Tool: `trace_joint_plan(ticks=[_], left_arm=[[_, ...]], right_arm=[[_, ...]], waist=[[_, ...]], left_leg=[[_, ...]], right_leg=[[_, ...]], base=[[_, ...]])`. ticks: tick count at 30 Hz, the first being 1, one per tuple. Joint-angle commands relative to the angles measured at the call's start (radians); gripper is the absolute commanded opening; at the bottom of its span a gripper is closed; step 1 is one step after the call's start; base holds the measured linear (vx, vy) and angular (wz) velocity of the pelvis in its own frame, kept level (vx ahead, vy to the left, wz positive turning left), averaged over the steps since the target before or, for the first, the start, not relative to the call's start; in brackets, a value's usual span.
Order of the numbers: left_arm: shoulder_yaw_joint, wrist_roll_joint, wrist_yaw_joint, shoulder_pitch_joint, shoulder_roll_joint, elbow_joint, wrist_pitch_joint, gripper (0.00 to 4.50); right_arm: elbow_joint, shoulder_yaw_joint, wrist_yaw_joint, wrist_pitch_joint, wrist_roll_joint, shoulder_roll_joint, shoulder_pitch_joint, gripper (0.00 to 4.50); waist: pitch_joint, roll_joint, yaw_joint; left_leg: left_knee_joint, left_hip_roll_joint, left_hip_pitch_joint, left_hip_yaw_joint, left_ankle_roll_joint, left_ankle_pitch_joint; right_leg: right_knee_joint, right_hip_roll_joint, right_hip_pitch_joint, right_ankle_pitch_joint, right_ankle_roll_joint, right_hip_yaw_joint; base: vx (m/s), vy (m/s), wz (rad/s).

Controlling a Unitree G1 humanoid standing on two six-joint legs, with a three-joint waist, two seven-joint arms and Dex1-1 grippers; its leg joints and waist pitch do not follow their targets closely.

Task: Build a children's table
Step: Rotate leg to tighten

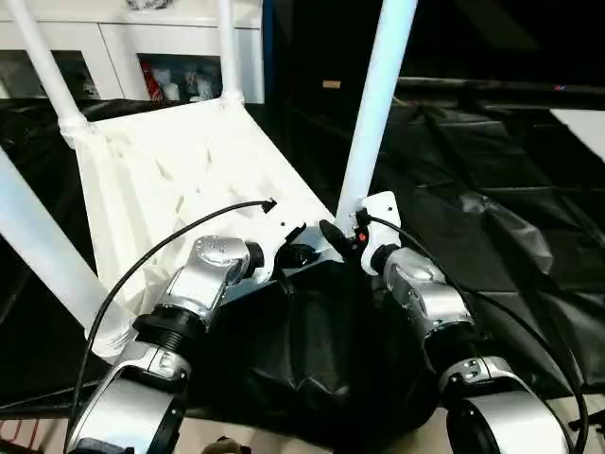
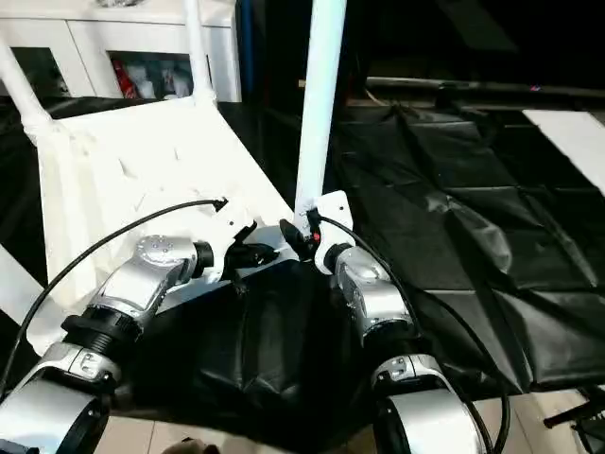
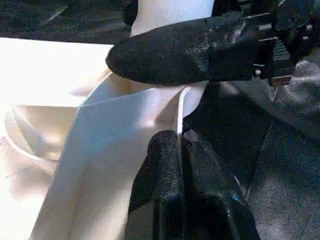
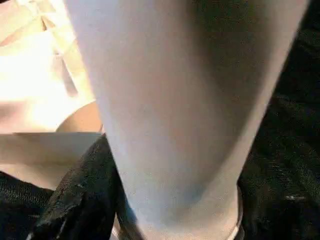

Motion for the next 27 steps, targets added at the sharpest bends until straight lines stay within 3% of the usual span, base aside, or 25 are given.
trace_joint_plan(ticks=[1,4,5,13,17,21,24,27], left_arm=[[-0.002,-0.036,-0.010,-0.050,-0.039,-0.022,-0.064,0.00],[-0.022,-0.048,-0.082,-0.029,-0.014,-0.044,-0.084,0.00],[-0.029,-0.059,-0.119,-0.017,-0.003,-0.060,-0.085,0.00],[-0.059,-0.095,-0.307,0.039,0.068,-0.121,-0.106,0.00],[-0.086,-0.111,-0.423,0.065,0.114,-0.161,-0.083,0.00],[-0.101,-0.117,-0.469,0.079,0.136,-0.190,-0.059,0.00],[-0.109,-0.117,-0.497,0.090,0.148,-0.208,-0.054,0.00],[-0.118,-0.122,-0.522,0.098,0.162,-0.223,-0.037,0.00]], right_arm=[[0.002,0.084,0.182,0.024,0.027,0.061,0.009,3.38],[-0.019,0.133,0.285,0.013,0.012,0.013,0.020,3.46],[-0.028,0.148,0.329,-0.003,0.009,-0.009,0.027,3.68],[-0.140,0.183,0.610,0.041,0.052,-0.121,0.072,3.68],[-0.188,0.229,0.745,0.065,0.058,-0.186,0.098,3.68],[-0.206,0.252,0.800,0.077,0.049,-0.210,0.113,3.68],[-0.234,0.262,0.845,0.106,0.057,-0.222,0.124,3.47],[-0.254,0.269,0.868,0.127,0.071,-0.226,0.130,3.16]], waist=[[-0.072,0.002,0.006],[-0.070,0.002,0.007],[-0.068,0.002,0.007],[-0.067,0.003,0.010],[-0.068,0.004,0.034],[-0.065,0.003,0.039],[-0.064,0.002,0.041],[-0.065,0.003,0.042]], left_leg=[[-0.060,0.057,0.011,-0.032,0.037,-0.220],[-0.061,0.061,0.013,-0.034,0.043,-0.234],[-0.063,0.063,0.013,-0.035,0.040,-0.239],[-0.063,0.067,0.015,-0.033,0.042,-0.246],[-0.062,0.073,0.018,-0.029,0.047,-0.236],[-0.065,0.072,0.018,-0.031,0.033,-0.256],[-0.066,0.071,0.020,-0.033,0.023,-0.270],[-0.067,0.072,0.020,-0.033,0.023,-0.269]], right_leg=[[-0.087,-0.102,0.052,-0.259,-0.188,0.060],[-0.091,-0.099,0.050,-0.295,-0.182,0.057],[-0.090,-0.101,0.048,-0.299,-0.183,0.057],[-0.087,-0.098,0.048,-0.302,-0.195,0.058],[-0.083,-0.100,0.045,-0.278,-0.201,0.059],[-0.086,-0.100,0.044,-0.325,-0.190,0.058],[-0.091,-0.102,0.042,-0.377,-0.175,0.059],[-0.090,-0.101,0.041,-0.371,-0.175,0.059]], base=[[0.000,0.000,0.00],[0.000,0.000,0.00],[0.000,0.000,0.00],[0.000,0.000,0.00],[0.000,0.000,0.00],[0.000,0.000,0.00],[0.000,0.000,0.00],[0.000,0.000,0.00]])
